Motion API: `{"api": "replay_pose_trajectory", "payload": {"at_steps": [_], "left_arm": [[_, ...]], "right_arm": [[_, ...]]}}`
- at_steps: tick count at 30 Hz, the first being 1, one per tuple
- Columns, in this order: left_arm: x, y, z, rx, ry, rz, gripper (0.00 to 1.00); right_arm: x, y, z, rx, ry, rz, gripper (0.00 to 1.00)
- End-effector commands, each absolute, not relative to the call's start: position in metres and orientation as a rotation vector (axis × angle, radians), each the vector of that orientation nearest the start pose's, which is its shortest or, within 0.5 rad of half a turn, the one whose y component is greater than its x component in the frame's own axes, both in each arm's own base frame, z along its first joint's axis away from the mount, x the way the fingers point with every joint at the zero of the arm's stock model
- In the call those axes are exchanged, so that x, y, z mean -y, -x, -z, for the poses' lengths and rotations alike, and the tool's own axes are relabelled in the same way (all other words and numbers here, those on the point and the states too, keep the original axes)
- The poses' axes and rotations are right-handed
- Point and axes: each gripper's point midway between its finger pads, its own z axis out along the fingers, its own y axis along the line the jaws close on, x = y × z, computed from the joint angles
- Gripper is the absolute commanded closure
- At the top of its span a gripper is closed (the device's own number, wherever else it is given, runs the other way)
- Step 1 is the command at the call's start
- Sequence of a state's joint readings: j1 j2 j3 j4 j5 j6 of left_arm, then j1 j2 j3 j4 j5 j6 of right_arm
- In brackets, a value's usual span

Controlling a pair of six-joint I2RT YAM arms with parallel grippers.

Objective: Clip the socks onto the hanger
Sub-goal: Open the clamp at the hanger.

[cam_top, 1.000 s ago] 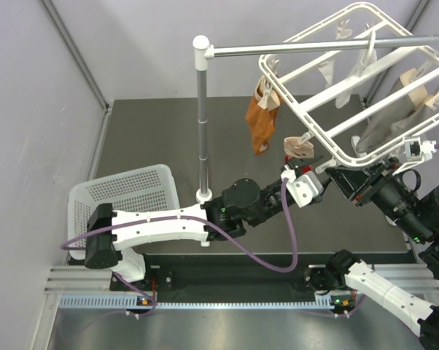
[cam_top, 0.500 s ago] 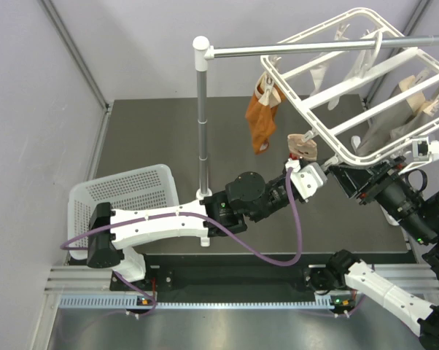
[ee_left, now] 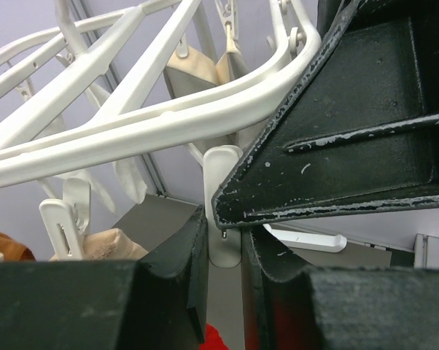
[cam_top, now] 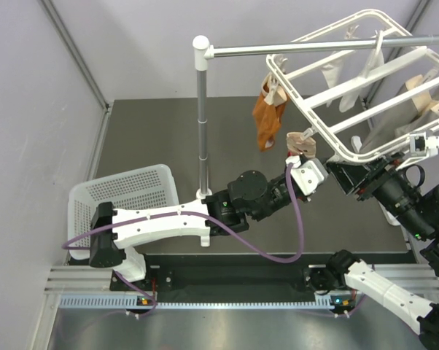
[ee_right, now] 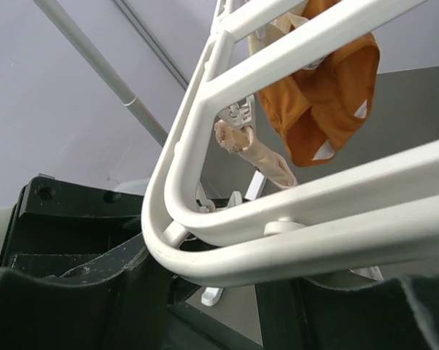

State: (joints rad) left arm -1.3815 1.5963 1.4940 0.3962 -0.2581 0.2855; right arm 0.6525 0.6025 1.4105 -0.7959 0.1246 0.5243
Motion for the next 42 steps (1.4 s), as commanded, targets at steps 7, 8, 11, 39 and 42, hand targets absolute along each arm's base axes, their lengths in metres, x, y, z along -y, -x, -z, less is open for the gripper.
{"api": "replay_pose_trajectory", "payload": {"at_steps": [7,8,11,39,42], "left_arm": [[0.508,-0.151,-0.445,-1.074,-0.811,0.801,1.0],[0.508,-0.151,-0.444,-1.077,-0.812,0.805,1.0],[0.507,-0.151,-0.447,-1.077,-0.805,0.807,1.0],[0.423,-0.167,-0.441,-1.345,-0.489,0.828,0.1],[0.379,-0.169,-0.417,-1.467,-0.41,0.821,0.12]], "right_arm": [[-0.105,-0.145,-0.487,-1.478,-0.01,-0.849,0.57],[-0.105,-0.146,-0.488,-1.468,-0.013,-0.849,0.61],[-0.106,-0.147,-0.484,-1.48,-0.009,-0.847,0.65],[-0.1,-0.16,-0.463,-1.553,-0.056,-0.762,1.0],[-0.099,-0.159,-0.461,-1.561,-0.048,-0.752,1.0]]}}
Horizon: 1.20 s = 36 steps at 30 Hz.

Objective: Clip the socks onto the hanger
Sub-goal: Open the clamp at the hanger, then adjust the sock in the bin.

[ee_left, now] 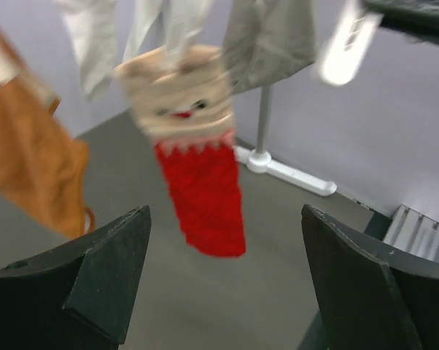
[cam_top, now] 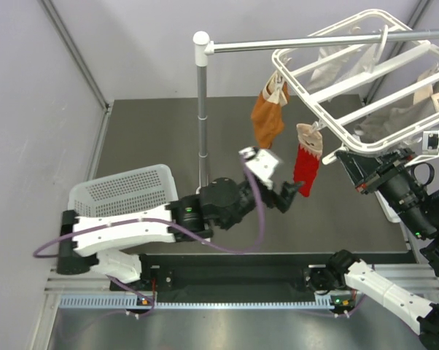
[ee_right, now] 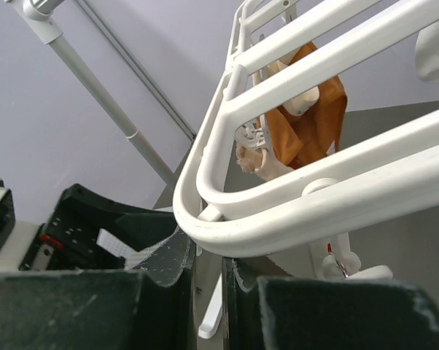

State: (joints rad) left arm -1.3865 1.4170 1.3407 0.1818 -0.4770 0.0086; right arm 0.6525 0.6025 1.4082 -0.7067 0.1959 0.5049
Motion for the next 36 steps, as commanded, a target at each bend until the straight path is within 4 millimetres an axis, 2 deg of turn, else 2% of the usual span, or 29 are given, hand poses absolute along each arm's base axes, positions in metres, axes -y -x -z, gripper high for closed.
{"api": "replay_pose_trajectory", "payload": {"at_steps": [1,2,4,5,6,7,8,9,10,11,12,14,16,17,19,20,22,23,27,28,29,30,32,36], "left_arm": [[0.367,-0.169,-0.399,-1.53,-0.419,0.78,0.13],[0.346,-0.17,-0.399,-1.563,-0.349,0.798,0.15],[0.312,-0.176,-0.353,-1.702,-0.29,0.669,0.22],[0.289,-0.178,-0.345,-1.734,-0.242,0.632,0.24],[0.272,-0.182,-0.321,-1.788,-0.212,0.555,0.26],[0.252,-0.187,-0.309,-1.82,-0.154,0.488,0.31],[0.216,-0.191,-0.284,-1.908,-0.059,0.4,0.34],[0.198,-0.192,-0.268,-1.949,-0.008,0.346,0.37],[0.178,-0.193,-0.256,-1.985,0.048,0.293,0.38],[0.148,-0.194,-0.244,-2.019,0.175,0.24,0.38],[0.132,-0.193,-0.229,-2.045,0.221,0.185,0.38],[0.104,-0.194,-0.215,-2.058,0.371,0.139,0.38],[0.088,-0.195,-0.206,-2.073,0.419,0.079,0.35],[0.077,-0.201,-0.199,-2.08,0.475,0.024,0.33],[0.068,-0.21,-0.179,-2.131,0.5,-0.069,0.32],[0.056,-0.215,-0.166,-2.184,0.604,-0.085,0.32],[0.045,-0.223,-0.146,-2.242,0.713,-0.113,0.35],[0.027,-0.226,-0.14,-2.233,0.83,-0.148,0.37],[-0.001,-0.215,-0.132,-2.18,1.094,-0.297,0.36],[-0.01,-0.202,-0.125,-2.171,1.211,-0.364,0.34],[-0.013,-0.199,-0.123,-2.156,1.268,-0.383,0.32],[-0.014,-0.196,-0.12,-2.14,1.342,-0.386,0.23],[-0.02,-0.19,-0.108,-2.153,1.434,-0.424,0.17],[-0.023,-0.185,-0.08,-2.179,1.629,-0.39,0.16]], "right_arm": [[-0.1,-0.158,-0.46,-1.563,-0.044,-0.753,1.0],[-0.101,-0.158,-0.459,-1.566,-0.039,-0.754,1.0],[-0.101,-0.158,-0.456,-1.573,-0.028,-0.746,1.0],[-0.102,-0.159,-0.454,-1.579,-0.025,-0.743,1.0],[-0.103,-0.159,-0.453,-1.582,-0.016,-0.743,1.0],[-0.102,-0.159,-0.452,-1.583,-0.01,-0.737,1.0],[-0.103,-0.16,-0.45,-1.587,-0.005,-0.733,1.0],[-0.104,-0.159,-0.45,-1.587,0.003,-0.733,1.0],[-0.102,-0.158,-0.45,-1.584,0.006,-0.728,1.0],[-0.103,-0.159,-0.449,-1.585,0.007,-0.724,1.0],[-0.102,-0.159,-0.449,-1.584,0.016,-0.718,1.0],[-0.103,-0.16,-0.448,-1.586,0.021,-0.714,1.0],[-0.104,-0.16,-0.446,-1.59,0.032,-0.708,1.0],[-0.104,-0.16,-0.445,-1.593,0.037,-0.709,1.0],[-0.106,-0.159,-0.444,-1.594,0.043,-0.715,1.0],[-0.106,-0.159,-0.443,-1.597,0.048,-0.715,1.0],[-0.107,-0.159,-0.441,-1.602,0.05,-0.721,1.0],[-0.107,-0.158,-0.44,-1.601,0.052,-0.722,1.0],[-0.106,-0.156,-0.44,-1.603,0.049,-0.729,1.0],[-0.107,-0.155,-0.44,-1.602,0.051,-0.732,1.0],[-0.107,-0.155,-0.441,-1.602,0.055,-0.734,1.0],[-0.106,-0.154,-0.441,-1.601,0.053,-0.735,1.0],[-0.107,-0.154,-0.441,-1.602,0.054,-0.741,1.0],[-0.107,-0.153,-0.44,-1.602,0.053,-0.745,1.0]]}}
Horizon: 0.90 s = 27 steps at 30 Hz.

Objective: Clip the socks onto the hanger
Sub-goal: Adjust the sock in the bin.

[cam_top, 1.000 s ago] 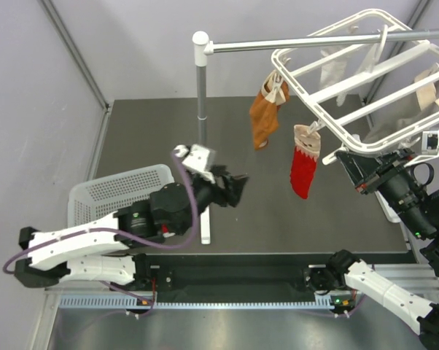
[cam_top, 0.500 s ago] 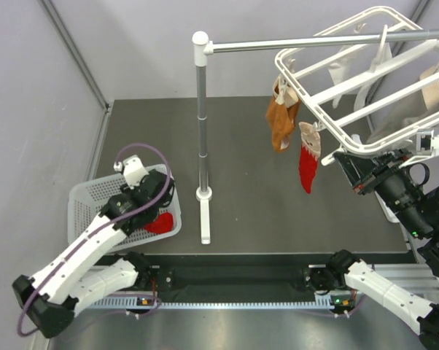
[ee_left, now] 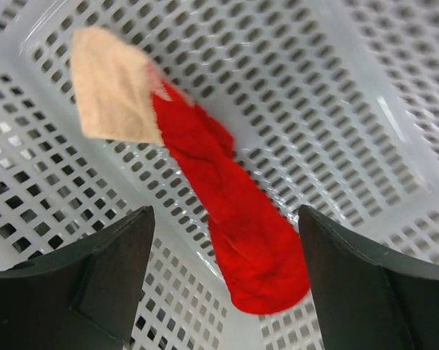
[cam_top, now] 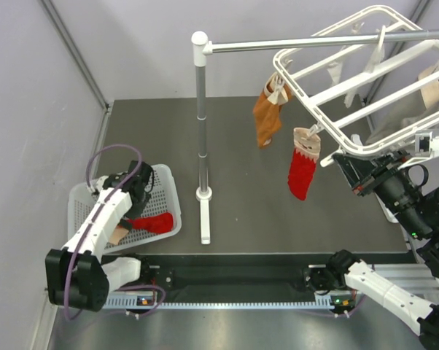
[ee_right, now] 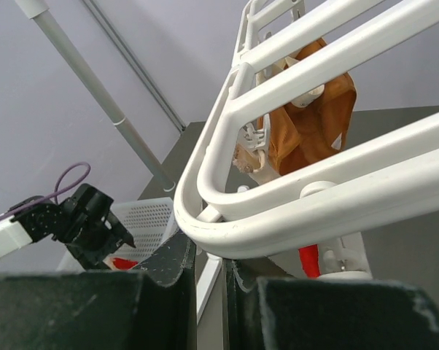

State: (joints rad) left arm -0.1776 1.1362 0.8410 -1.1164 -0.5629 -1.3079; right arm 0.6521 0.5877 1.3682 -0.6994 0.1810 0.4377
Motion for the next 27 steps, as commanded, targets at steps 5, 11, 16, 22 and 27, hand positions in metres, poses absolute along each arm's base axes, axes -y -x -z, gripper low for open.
{"api": "replay_pose_trajectory", "payload": {"at_steps": [5,11,16,22,27], "left_arm": [[-0.022,-0.195,-0.048,-2.192,1.78,-0.218,0.2],[-0.03,-0.212,-0.042,-2.156,1.782,-0.252,0.26],[-0.039,-0.22,-0.041,-2.154,1.727,-0.294,0.6],[-0.042,-0.251,-0.069,-2.124,1.582,-0.205,1.0],[-0.036,-0.276,-0.119,-2.08,1.281,-0.257,1.0]], "right_arm": [[-0.107,-0.151,-0.441,-1.596,0.049,-0.756,1.0],[-0.108,-0.151,-0.441,-1.597,0.05,-0.762,1.0],[-0.107,-0.15,-0.441,-1.594,0.045,-0.768,1.0],[-0.108,-0.151,-0.442,-1.596,0.042,-0.769,1.0],[-0.109,-0.153,-0.441,-1.6,0.042,-0.762,1.0]]}}
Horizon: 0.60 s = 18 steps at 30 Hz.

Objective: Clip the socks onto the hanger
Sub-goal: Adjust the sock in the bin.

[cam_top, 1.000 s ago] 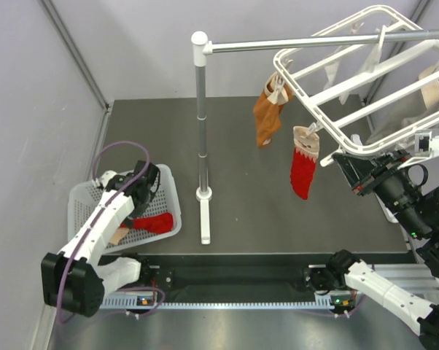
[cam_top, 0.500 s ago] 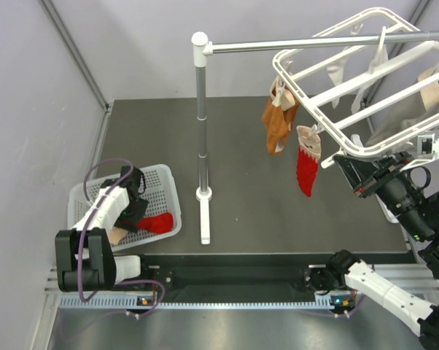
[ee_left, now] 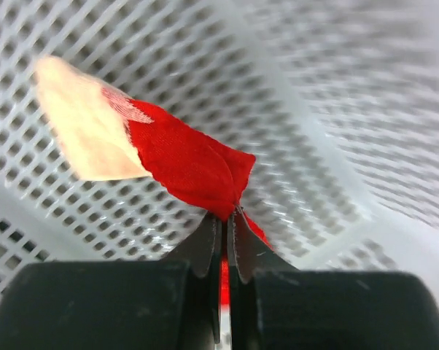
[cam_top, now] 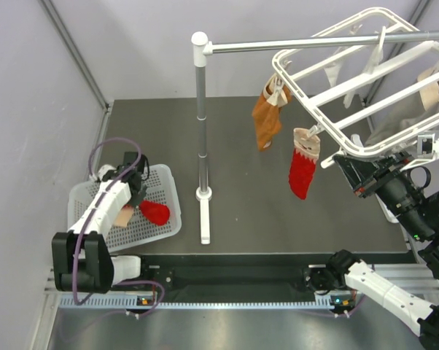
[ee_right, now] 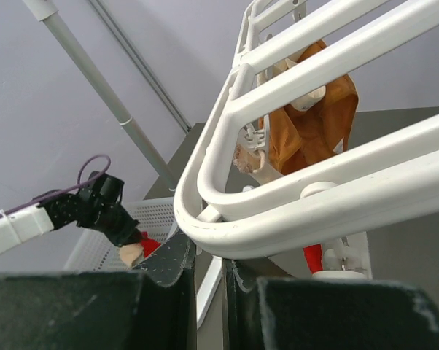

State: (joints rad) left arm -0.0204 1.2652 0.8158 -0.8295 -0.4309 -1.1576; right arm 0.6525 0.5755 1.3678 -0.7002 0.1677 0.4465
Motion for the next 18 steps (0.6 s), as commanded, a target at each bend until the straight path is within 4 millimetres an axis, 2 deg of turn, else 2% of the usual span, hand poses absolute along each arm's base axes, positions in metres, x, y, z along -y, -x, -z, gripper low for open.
{"api": "replay_pose_trajectory", "payload": {"at_steps": [1,3,4,6,8,9,10,12,14,18], "left_arm": [[-0.023,-0.281,-0.127,-2.089,1.19,-0.251,1.0],[-0.014,-0.289,-0.141,-2.084,1.084,-0.266,1.0],[-0.006,-0.292,-0.144,-2.095,1.042,-0.25,1.0],[-0.001,-0.293,-0.141,-2.127,1.016,-0.235,0.98],[0.001,-0.292,-0.134,-2.16,1.003,-0.241,0.88],[0.0,-0.29,-0.13,-2.162,1.024,-0.257,0.64],[-0.003,-0.286,-0.127,-2.167,1.037,-0.285,0.54],[-0.01,-0.278,-0.124,-2.163,1.061,-0.337,0.43],[-0.012,-0.273,-0.123,-2.168,1.074,-0.355,0.38],[-0.023,-0.264,-0.131,-2.084,1.174,-0.365,0.37]], "right_arm": [[-0.109,-0.153,-0.441,-1.6,0.04,-0.763,1.0],[-0.107,-0.154,-0.441,-1.599,0.037,-0.753,1.0],[-0.107,-0.154,-0.441,-1.597,0.035,-0.752,1.0],[-0.107,-0.154,-0.441,-1.597,0.034,-0.751,1.0],[-0.108,-0.154,-0.442,-1.596,0.037,-0.755,1.0],[-0.108,-0.155,-0.442,-1.598,0.036,-0.755,1.0],[-0.108,-0.155,-0.442,-1.598,0.038,-0.754,1.0],[-0.108,-0.154,-0.442,-1.598,0.039,-0.755,1.0],[-0.107,-0.154,-0.441,-1.596,0.042,-0.752,1.0],[-0.105,-0.152,-0.444,-1.588,0.047,-0.747,1.0]]}}
